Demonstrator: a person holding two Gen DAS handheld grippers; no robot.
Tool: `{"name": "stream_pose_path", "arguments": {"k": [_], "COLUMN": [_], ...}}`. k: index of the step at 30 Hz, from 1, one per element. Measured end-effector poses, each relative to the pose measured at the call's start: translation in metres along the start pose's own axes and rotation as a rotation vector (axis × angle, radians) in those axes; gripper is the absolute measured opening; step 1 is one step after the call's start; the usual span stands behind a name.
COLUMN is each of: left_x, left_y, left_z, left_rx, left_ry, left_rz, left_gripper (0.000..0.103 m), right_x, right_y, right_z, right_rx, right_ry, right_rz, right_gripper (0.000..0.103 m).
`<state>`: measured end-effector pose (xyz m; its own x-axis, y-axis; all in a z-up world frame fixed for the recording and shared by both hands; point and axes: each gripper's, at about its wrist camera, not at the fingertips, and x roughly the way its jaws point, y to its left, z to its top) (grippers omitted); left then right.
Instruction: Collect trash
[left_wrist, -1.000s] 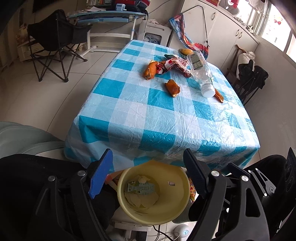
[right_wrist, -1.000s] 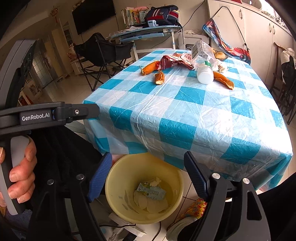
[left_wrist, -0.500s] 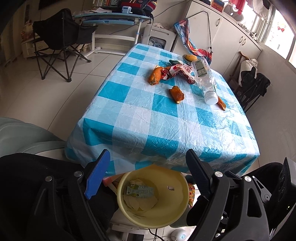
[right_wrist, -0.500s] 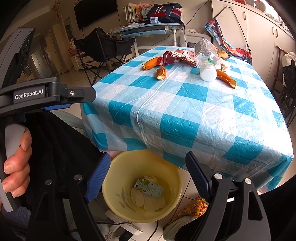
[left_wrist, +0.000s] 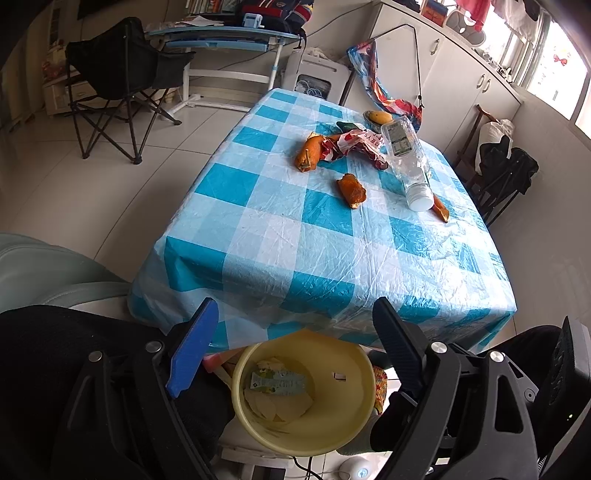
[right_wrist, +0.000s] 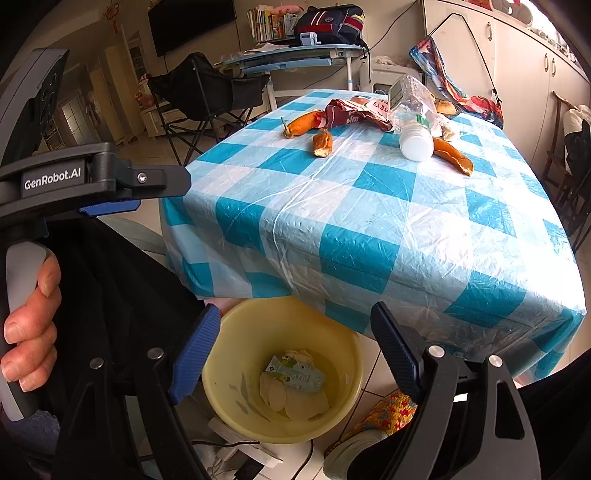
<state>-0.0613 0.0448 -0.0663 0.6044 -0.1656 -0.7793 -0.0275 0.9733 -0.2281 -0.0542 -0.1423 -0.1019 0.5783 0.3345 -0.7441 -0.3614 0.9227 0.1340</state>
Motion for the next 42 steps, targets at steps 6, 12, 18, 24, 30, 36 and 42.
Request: {"name": "stream_pose_path", "arguments": {"k": [6, 12, 18, 24, 30, 36, 42], "left_x": [-0.0009, -0.0005, -0.0001, -0.0001, 0.0005, 0.0005, 0.0010], "left_y": [-0.0019, -0.0020, -0.0024, -0.0024, -0.0042, -0.0041, -0.0050], "left_z": [0.0037, 0.0037, 0.0042, 0.0032, 0.0034, 0.0033, 0.0037], "left_rx": [-0.005, -0.005, -0.006, -0.005, -0.005, -0.004, -0.006], "left_ry": [-0.007, -0.007, -0.007, -0.008, -0.007, -0.007, -0.007], "left_rz": [-0.008, -0.009, -0.010, -0.011, -0.012, -0.013, -0.014], "left_gripper": [0.084, 0.085, 0.085, 0.086, 0.086, 0.086, 0.086], "right_x": [0.0011, 0.0026, 0.0041, 0.0042, 0.0042, 0.0045, 0.0044], "right_y": [0.0006, 0.0013, 0.0025, 0.0031, 0.0033, 0.0038, 0.0035], "right_z": [-0.0002, -0.0004, -0.0006, -0.0008, -0.0009, -0.0012, -0.0014], "right_rx": [-0.003, -0.006, -0.009, -0.012, -0.013, -0.015, -0.015], "right_ry": [0.002, 0.005, 0.007, 0.010, 0.011, 0.013, 0.012], "right_rz": [-0.001, -0.002, -0.004, -0.005, -0.006, -0.005, -0.007], "right_gripper": [0.080, 0.080, 0.080, 0.080, 0.080, 0.080, 0.081]}}
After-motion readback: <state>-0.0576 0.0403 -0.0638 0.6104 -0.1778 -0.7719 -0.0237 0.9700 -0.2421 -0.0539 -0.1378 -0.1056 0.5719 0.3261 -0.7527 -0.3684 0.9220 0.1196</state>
